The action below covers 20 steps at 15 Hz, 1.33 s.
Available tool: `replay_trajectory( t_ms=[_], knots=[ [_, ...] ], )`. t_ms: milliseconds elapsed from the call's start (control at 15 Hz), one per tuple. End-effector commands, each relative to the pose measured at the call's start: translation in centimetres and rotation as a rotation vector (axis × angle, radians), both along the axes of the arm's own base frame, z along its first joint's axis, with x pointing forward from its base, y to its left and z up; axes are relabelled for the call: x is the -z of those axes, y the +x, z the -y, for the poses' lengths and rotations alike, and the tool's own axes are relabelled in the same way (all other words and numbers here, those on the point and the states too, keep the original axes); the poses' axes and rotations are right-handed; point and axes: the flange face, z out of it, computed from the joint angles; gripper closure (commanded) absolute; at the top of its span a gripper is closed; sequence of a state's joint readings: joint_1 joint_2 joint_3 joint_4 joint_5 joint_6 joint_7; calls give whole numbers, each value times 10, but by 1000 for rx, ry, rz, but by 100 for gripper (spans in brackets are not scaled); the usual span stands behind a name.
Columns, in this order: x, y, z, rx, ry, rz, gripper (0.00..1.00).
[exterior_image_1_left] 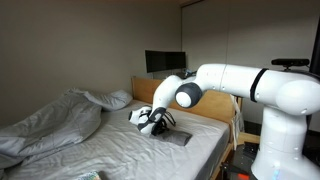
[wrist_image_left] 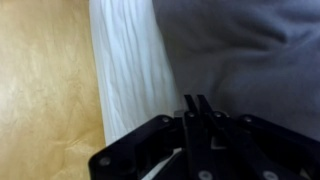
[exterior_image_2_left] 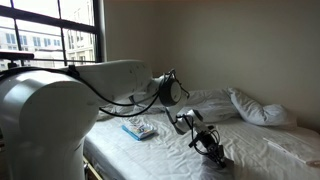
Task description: Fold the grey thing in half
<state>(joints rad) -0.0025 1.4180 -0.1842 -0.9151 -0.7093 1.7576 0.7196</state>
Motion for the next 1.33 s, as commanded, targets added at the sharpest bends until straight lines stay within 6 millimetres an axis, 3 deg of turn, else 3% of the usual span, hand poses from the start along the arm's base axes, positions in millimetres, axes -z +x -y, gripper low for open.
replay_trajectory(
  t_ms=[0, 600, 1267],
  knots=[
    [7, 7, -1, 2, 9, -34, 92],
    [-16, 22, -8, -28, -22, 24, 92],
    [-10, 11, 1, -4, -37, -24, 92]
  ],
)
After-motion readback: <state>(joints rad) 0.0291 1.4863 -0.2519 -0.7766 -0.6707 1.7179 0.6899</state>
